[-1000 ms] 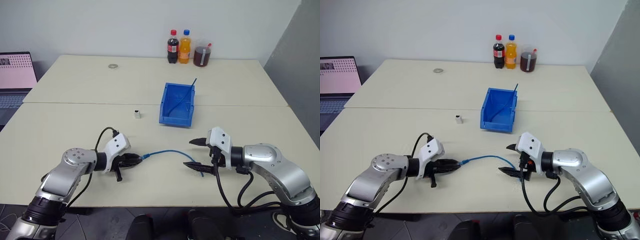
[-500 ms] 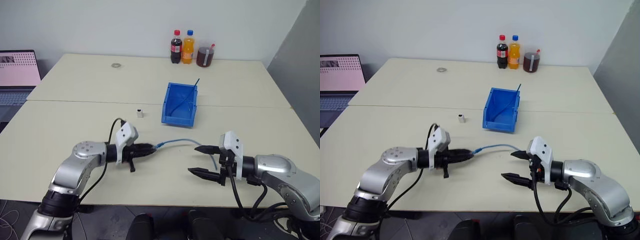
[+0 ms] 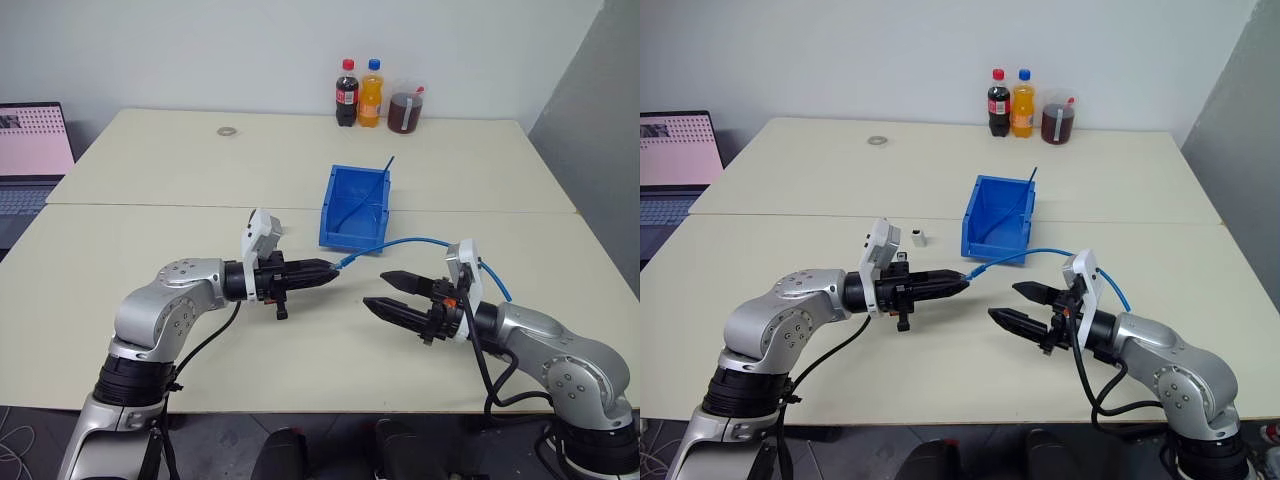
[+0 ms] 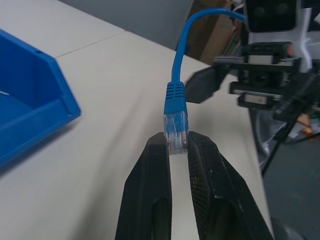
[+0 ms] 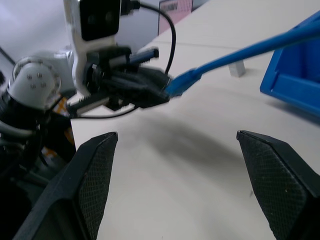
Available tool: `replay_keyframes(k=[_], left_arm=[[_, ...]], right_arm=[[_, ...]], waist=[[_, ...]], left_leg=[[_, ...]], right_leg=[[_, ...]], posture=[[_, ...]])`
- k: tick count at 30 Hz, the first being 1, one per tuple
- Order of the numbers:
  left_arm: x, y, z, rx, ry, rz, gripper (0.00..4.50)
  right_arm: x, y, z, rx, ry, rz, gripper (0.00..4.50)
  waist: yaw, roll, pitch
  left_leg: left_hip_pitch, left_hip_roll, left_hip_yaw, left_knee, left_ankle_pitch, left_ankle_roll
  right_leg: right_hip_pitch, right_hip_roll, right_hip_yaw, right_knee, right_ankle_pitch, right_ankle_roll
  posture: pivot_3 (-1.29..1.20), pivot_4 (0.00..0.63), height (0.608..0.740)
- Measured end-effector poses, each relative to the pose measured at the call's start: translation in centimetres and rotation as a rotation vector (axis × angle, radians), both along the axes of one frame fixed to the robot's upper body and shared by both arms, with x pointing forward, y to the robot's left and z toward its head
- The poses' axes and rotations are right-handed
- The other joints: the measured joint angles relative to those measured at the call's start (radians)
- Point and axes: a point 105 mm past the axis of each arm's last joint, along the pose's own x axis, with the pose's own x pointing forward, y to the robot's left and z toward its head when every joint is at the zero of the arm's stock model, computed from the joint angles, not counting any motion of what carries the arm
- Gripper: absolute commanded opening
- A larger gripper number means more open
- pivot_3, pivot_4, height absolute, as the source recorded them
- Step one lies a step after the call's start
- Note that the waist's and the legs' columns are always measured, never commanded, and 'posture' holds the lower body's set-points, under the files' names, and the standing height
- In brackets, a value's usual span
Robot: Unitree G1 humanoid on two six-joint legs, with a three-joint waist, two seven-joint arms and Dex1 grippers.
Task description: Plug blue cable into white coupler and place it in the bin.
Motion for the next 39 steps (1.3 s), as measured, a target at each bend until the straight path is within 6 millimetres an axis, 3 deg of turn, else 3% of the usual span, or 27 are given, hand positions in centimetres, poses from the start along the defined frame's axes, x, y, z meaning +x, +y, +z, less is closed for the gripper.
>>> replay_keyframes(k=[9, 22, 25, 36, 39], left_arm=[[-0.2, -0.2, 0.7, -0.049, 0.037, -0.025, 0.21], [-0.5, -0.8, 1.0, -0.070, 0.035, -0.035, 0.21], [-0.5, -0.9, 1.0, -0.071, 0.037, -0.036, 0.21], [-0.8, -1.0, 1.2, -0.079, 0.048, -0.054, 0.21], [-0.9, -1.0, 1.2, -0.083, 0.047, -0.058, 0.21]], right_arm=[[1.5, 1.7, 1.2, 0.081, 0.004, 0.005, 4.04], [1.7, 3.0, 2.0, 0.142, 0.019, 0.050, 4.04], [1.7, 3.2, 1.6, 0.142, 0.038, 0.058, 3.56], [1.8, 3.2, 1.8, 0.180, 0.060, 0.073, 0.74], [1.7, 3.2, 2.0, 0.199, 0.065, 0.081, 0.20]], waist=[[0.000, 0.000, 0.000], [0.000, 0.000, 0.000], [0.000, 0.000, 0.000], [0.000, 0.000, 0.000], [0.000, 0.000, 0.000]], left_leg=[[0.000, 0.000, 0.000, 0.000, 0.000, 0.000], [0.000, 0.000, 0.000, 0.000, 0.000, 0.000], [0.000, 0.000, 0.000, 0.000, 0.000, 0.000], [0.000, 0.000, 0.000, 0.000, 0.000, 0.000], [0.000, 0.000, 0.000, 0.000, 0.000, 0.000]], right_leg=[[0.000, 0.000, 0.000, 0.000, 0.000, 0.000], [0.000, 0.000, 0.000, 0.000, 0.000, 0.000], [0.000, 0.000, 0.000, 0.000, 0.000, 0.000], [0.000, 0.000, 0.000, 0.000, 0.000, 0.000], [0.000, 0.000, 0.000, 0.000, 0.000, 0.000]], posture=[[0.00, 0.150, 0.740], [0.00, 0.150, 0.740], [0.00, 0.150, 0.740], [0.00, 0.150, 0.740], [0.00, 0.150, 0.740]])
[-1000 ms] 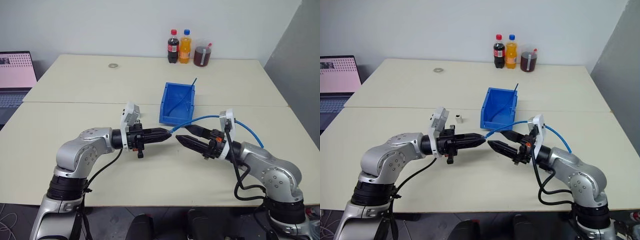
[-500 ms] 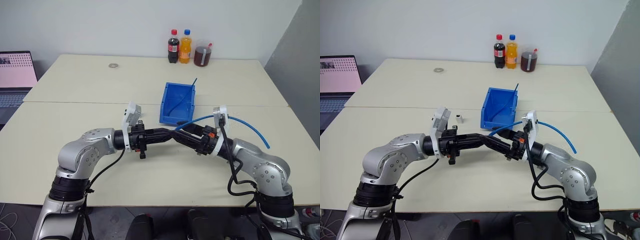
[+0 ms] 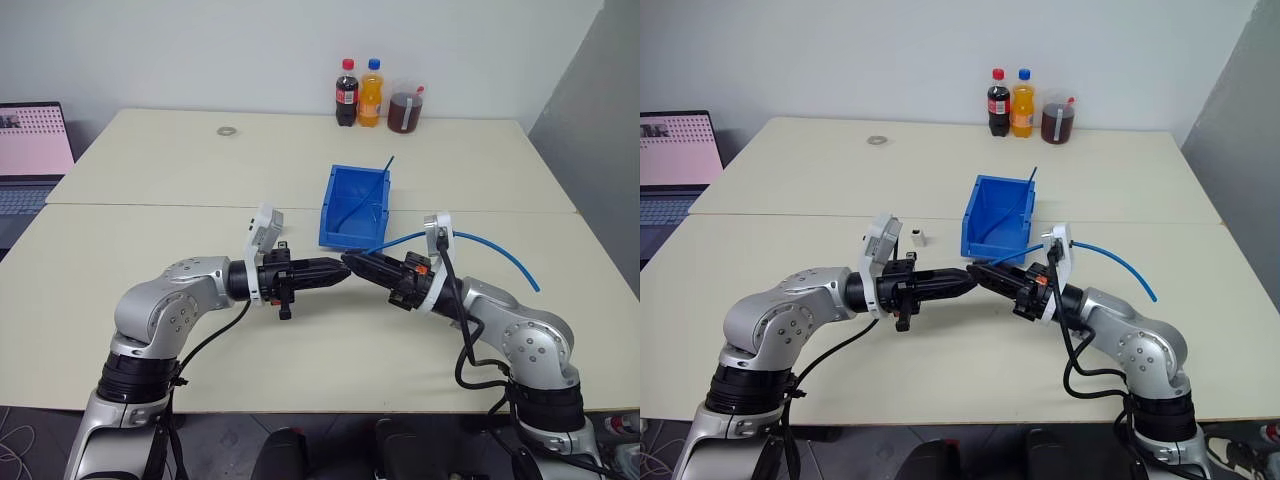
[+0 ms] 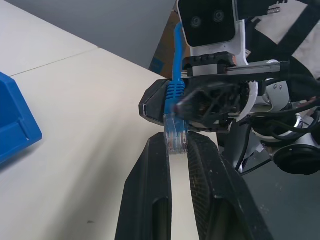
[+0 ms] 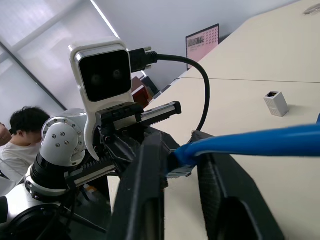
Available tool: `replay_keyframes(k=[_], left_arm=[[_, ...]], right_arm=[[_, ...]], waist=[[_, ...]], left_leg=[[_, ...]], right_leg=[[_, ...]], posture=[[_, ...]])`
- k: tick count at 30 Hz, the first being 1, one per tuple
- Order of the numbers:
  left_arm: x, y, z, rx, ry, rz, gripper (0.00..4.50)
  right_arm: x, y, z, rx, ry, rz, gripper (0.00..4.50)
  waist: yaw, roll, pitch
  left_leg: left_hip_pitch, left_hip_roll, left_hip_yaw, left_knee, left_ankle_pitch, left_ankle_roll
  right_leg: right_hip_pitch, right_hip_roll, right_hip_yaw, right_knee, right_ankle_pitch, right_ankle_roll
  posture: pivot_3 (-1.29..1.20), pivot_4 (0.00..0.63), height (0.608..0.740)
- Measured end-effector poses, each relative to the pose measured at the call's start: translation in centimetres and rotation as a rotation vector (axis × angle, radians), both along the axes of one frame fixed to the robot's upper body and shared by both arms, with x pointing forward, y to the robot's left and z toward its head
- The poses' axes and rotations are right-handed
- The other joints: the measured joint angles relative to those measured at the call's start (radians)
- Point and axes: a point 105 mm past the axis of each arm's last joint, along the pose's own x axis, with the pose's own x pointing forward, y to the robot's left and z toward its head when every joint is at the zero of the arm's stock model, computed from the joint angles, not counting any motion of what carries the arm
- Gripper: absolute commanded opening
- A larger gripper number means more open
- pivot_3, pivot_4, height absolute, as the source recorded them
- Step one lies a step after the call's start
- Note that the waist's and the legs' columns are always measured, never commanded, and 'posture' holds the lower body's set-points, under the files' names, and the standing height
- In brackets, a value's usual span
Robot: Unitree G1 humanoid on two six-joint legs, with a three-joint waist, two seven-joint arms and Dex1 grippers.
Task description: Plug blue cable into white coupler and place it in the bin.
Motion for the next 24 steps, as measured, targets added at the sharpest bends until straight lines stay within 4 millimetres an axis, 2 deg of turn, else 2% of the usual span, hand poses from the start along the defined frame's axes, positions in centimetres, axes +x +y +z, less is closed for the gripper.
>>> replay_keyframes(k=[16, 18, 24], left_arm=[[-0.31, -0.08, 0.16, 0.008, -0.007, -0.002, 0.21], [-0.30, -0.07, 0.10, 0.011, -0.012, 0.001, 0.91], [-0.02, 0.52, -0.78, 0.062, -0.010, 0.041, 2.14]], right_arm=[[-0.26, -0.20, 0.09, 0.020, 0.032, 0.025, 0.18], [-0.25, -0.20, 0.07, 0.020, 0.033, 0.025, 0.18], [-0.18, -0.21, 0.27, 0.026, 0.024, 0.022, 0.18]], waist=[[0.000, 0.000, 0.000], [0.000, 0.000, 0.000], [-0.001, 0.000, 0.000]], left_leg=[[0.000, 0.000, 0.000, 0.000, 0.000, 0.000], [0.000, 0.000, 0.000, 0.000, 0.000, 0.000], [0.000, 0.000, 0.000, -0.001, 0.000, 0.000]], right_leg=[[0.000, 0.000, 0.000, 0.000, 0.000, 0.000], [0.000, 0.000, 0.000, 0.000, 0.000, 0.000], [0.000, 0.000, 0.000, 0.000, 0.000, 0.000]], posture=[[0.00, 0.150, 0.740], [0.00, 0.150, 0.740], [0.00, 0.150, 0.740]])
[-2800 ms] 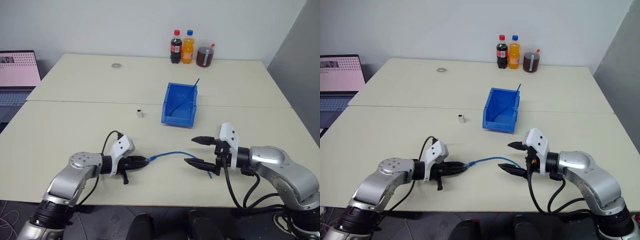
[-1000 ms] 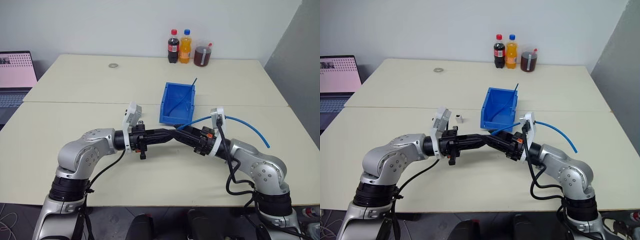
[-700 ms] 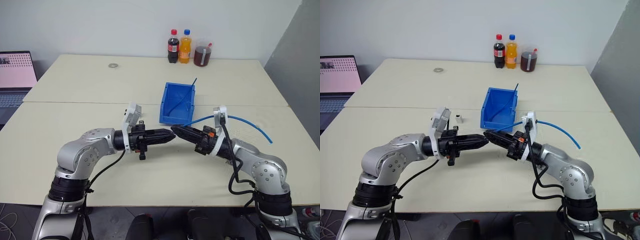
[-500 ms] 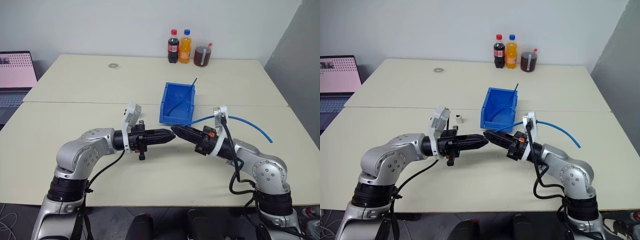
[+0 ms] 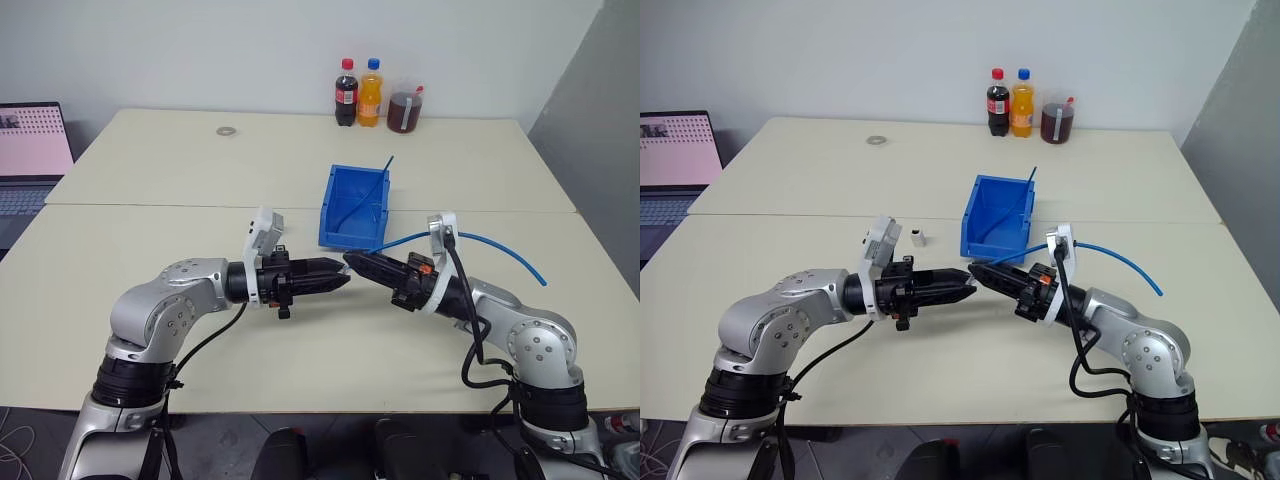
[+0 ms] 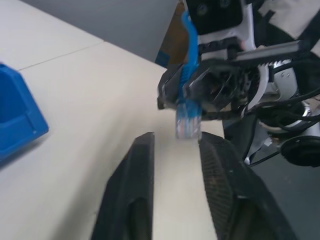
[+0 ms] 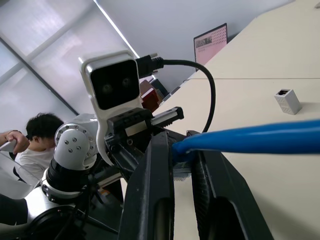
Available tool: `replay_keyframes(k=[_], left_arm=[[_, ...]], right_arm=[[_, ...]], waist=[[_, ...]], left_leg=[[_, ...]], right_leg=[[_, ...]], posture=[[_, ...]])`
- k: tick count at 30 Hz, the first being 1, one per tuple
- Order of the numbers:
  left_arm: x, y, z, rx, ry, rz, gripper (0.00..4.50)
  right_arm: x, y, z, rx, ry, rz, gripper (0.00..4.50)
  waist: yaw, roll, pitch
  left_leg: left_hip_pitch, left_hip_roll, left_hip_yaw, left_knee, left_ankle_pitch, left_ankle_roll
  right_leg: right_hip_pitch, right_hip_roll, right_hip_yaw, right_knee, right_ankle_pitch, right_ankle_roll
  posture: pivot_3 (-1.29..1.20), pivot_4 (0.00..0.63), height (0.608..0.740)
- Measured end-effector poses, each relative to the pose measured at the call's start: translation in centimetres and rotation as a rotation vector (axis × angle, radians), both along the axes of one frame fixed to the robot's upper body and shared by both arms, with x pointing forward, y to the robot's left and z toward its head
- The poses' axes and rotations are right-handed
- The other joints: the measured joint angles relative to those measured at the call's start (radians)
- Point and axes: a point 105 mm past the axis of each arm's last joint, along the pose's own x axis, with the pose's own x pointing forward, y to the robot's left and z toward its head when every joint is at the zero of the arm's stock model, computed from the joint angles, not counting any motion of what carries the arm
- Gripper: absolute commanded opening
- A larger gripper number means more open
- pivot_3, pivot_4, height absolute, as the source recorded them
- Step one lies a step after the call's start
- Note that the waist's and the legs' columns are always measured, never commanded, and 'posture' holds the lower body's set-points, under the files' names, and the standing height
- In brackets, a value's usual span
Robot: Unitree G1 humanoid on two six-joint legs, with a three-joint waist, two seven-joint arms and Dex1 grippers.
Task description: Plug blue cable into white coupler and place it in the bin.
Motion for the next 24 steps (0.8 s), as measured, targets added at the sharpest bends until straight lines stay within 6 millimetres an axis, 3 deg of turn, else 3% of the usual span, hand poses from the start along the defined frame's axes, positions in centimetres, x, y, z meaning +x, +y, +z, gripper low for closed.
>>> replay_keyframes(k=[8, 12, 15, 20, 24], left_arm=[[-0.7, 1.1, -0.8, 0.059, 0.003, 0.034, 3.68], [0.0, 3.0, -1.9, 0.099, 0.009, 0.181, 4.49], [1.4, 5.3, -4.4, 0.233, -0.030, 0.424, 4.50], [4.5, 7.6, -5.9, 0.314, -0.101, 0.852, 4.50], [6.0, 8.6, -6.6, 0.355, -0.102, 1.040, 4.50]], right_arm=[[0.3, -0.3, 0.0, -0.004, -0.017, -0.021, 0.18], [0.6, -0.7, -0.4, -0.056, -0.043, -0.041, 0.18], [0.7, -1.5, -1.8, -0.143, -0.053, -0.066, 0.18], [0.3, -2.0, -3.2, -0.179, -0.042, -0.072, 0.18], [0.4, -2.2, -3.4, -0.189, -0.046, -0.085, 0.18]], waist=[[-0.001, 0.000, 0.000], [0.000, 0.000, 0.000], [0.001, 0.000, 0.000], [0.006, -0.001, 0.000], [0.005, -0.001, 0.000]], left_leg=[[0.000, 0.000, 0.001, -0.001, 0.000, 0.000], [0.000, 0.000, 0.001, -0.001, 0.000, 0.000], [-0.001, 0.000, 0.001, -0.002, 0.000, 0.000], [-0.001, 0.000, 0.001, -0.001, 0.000, 0.000], [-0.001, 0.000, 0.001, -0.001, 0.000, 0.000]], right_leg=[[-0.001, 0.000, 0.001, 0.000, 0.000, 0.000], [-0.001, 0.000, 0.001, 0.000, 0.000, 0.000], [-0.002, -0.001, 0.002, -0.001, 0.000, 0.000], [-0.001, -0.003, 0.002, -0.001, 0.000, 0.000], [-0.001, -0.002, 0.001, -0.001, 0.001, 0.001]], posture=[[0.00, 0.150, 0.740], [0.00, 0.150, 0.740], [0.00, 0.150, 0.740], [0.00, 0.150, 0.740], [0.00, 0.150, 0.740]])
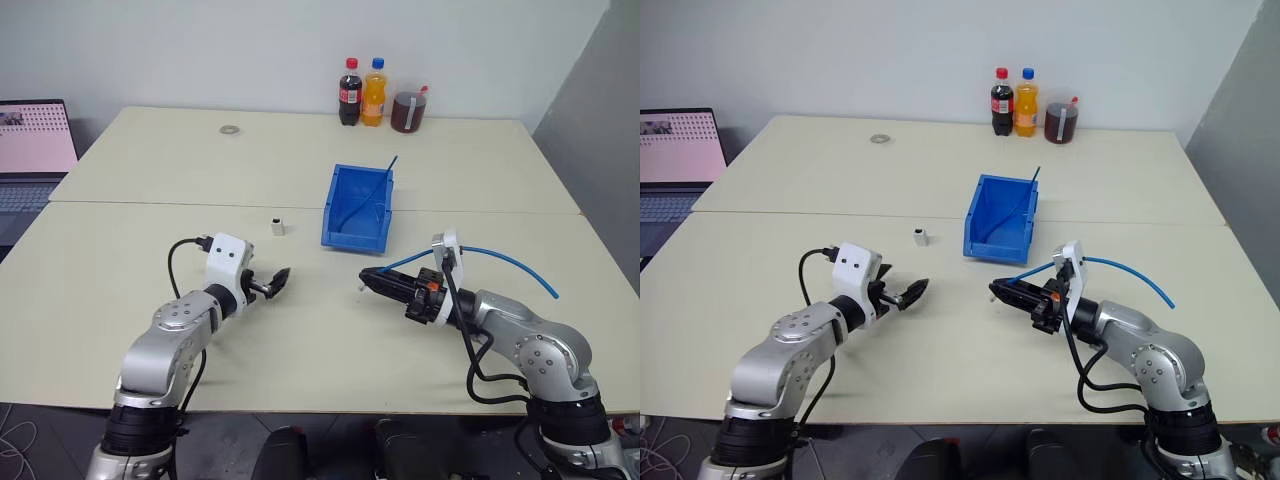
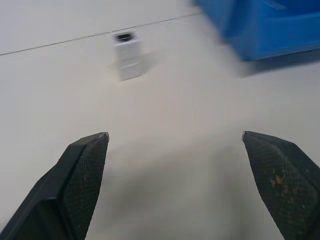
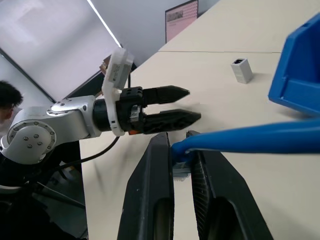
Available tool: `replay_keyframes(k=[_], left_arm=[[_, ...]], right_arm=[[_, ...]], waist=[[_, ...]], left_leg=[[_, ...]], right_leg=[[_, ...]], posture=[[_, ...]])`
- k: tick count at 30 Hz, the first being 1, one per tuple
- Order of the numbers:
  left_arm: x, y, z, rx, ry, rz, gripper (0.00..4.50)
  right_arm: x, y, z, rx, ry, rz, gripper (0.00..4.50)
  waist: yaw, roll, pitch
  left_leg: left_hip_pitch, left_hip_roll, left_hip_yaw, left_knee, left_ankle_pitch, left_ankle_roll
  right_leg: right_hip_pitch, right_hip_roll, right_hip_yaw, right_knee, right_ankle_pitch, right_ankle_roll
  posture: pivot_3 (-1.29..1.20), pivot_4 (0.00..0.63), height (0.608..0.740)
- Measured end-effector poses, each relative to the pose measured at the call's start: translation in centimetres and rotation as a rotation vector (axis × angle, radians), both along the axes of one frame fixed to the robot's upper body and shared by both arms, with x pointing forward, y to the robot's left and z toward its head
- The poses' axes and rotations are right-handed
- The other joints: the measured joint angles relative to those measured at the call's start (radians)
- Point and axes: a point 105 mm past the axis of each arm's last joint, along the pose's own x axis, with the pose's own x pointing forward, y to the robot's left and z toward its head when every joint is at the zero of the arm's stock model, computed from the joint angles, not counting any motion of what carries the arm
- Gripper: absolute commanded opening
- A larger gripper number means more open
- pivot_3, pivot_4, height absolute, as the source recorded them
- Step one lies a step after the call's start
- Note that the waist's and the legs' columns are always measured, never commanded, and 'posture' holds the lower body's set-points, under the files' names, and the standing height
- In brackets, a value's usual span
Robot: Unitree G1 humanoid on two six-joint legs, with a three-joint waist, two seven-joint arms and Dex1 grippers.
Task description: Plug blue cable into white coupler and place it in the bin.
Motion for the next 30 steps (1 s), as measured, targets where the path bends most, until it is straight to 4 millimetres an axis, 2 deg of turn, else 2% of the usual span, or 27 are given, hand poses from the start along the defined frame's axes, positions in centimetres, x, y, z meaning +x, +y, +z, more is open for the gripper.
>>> replay_keyframes(k=[7, 13, 21, 30], left_arm=[[3.5, 0.0, 0.6, 0.051, -0.002, 0.138, 4.50], [5.6, 0.0, -0.1, 0.072, 0.063, 0.194, 4.50], [7.3, -1.7, -0.1, 0.058, 0.095, 0.156, 4.50], [8.1, -2.6, -0.1, 0.059, 0.079, 0.149, 4.50]], right_arm=[[0.1, 0.1, 0.2, 0.009, -0.009, -0.003, 0.18], [0.2, 0.0, 0.2, 0.006, -0.008, -0.021, 0.18], [0.2, 0.1, 0.4, 0.012, -0.020, -0.035, 0.18], [0.2, 0.1, 0.3, 0.012, -0.016, -0.040, 0.18]], waist=[[0.000, 0.000, 0.000], [-0.001, 0.000, 0.000], [-0.001, 0.000, 0.000], [0.000, 0.000, 0.000]], left_leg=[[0.000, -0.001, 0.000, 0.000, 0.000, 0.000], [0.000, -0.001, 0.000, 0.000, 0.000, 0.000], [0.000, -0.001, 0.000, 0.000, 0.000, 0.000], [-0.001, -0.001, 0.000, 0.000, 0.000, 0.000]], right_leg=[[0.000, 0.001, 0.000, 0.000, 0.000, 0.000], [0.000, 0.001, -0.001, 0.000, 0.000, 0.000], [0.000, 0.000, -0.002, 0.000, 0.000, 0.000], [0.000, 0.000, -0.002, 0.000, 0.000, 0.000]], posture=[[0.00, 0.150, 0.740], [0.00, 0.150, 0.740], [0.00, 0.150, 0.740], [0.00, 0.150, 0.740]])
